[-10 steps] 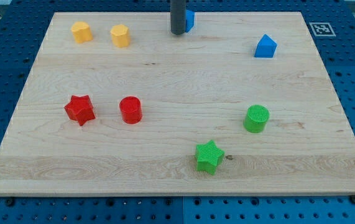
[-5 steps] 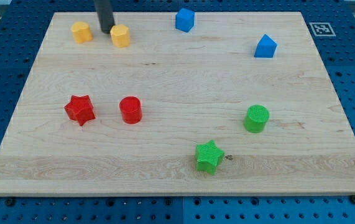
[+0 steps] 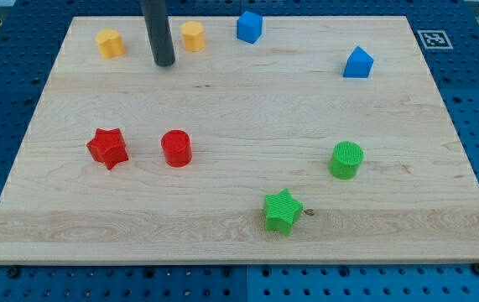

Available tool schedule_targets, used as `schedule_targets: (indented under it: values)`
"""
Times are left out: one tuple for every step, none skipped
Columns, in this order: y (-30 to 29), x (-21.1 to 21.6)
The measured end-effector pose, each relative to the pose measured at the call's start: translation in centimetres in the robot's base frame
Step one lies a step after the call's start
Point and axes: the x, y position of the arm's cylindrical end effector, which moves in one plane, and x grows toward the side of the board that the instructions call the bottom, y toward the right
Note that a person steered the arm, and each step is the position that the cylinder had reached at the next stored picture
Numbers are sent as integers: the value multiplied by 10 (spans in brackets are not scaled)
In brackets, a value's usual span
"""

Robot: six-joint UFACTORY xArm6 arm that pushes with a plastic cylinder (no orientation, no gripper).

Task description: Push the yellow hexagon to the left of the blue cube

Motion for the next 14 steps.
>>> schedule_targets:
  values:
    - [17, -21]
    - [17, -52]
    - [17, -73]
    - [14, -82]
    - [0, -85]
    - [22, -98]
    - [27, -98]
    - [28, -98]
    - [36, -98]
    - [44, -98]
    - [49, -94]
    - [49, -88]
    - [42, -48]
    - [77, -3]
